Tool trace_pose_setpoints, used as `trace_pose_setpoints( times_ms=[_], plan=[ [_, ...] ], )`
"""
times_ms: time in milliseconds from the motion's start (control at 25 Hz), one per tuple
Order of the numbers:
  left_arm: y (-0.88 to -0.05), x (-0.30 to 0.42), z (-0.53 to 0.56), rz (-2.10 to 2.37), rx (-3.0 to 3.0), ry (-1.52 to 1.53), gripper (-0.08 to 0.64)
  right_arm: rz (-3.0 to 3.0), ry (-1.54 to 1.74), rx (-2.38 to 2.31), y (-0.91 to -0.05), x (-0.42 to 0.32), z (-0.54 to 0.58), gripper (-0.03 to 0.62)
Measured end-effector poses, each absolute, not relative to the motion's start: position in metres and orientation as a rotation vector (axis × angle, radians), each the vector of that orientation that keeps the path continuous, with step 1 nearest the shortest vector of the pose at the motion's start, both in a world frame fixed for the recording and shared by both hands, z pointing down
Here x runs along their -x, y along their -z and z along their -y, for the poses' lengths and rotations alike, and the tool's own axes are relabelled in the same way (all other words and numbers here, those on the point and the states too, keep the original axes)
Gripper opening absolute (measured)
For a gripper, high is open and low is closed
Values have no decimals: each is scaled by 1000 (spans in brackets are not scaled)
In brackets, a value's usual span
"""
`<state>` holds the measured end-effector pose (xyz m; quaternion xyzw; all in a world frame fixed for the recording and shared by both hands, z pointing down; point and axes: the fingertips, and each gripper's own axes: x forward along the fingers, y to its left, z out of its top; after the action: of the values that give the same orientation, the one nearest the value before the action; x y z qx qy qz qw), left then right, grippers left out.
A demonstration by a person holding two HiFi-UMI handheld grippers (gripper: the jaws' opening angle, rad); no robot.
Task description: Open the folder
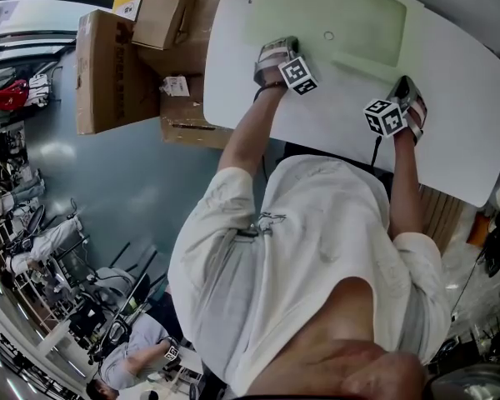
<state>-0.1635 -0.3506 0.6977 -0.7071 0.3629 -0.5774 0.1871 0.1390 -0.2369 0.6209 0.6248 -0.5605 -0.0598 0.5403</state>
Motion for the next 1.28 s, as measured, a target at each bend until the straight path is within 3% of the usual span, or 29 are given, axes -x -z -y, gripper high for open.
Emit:
trace_pose_setpoints(
  times_ms=[800,1280],
  plan=[
    [-695,158,344,-1030,2009,1609,-8,1336,148,-1476,-619,-142,235,-2],
    [-668,133,351,-1235,2211,1415,-6,1331,157,-1471,-621,-139,237,-2]
  ],
)
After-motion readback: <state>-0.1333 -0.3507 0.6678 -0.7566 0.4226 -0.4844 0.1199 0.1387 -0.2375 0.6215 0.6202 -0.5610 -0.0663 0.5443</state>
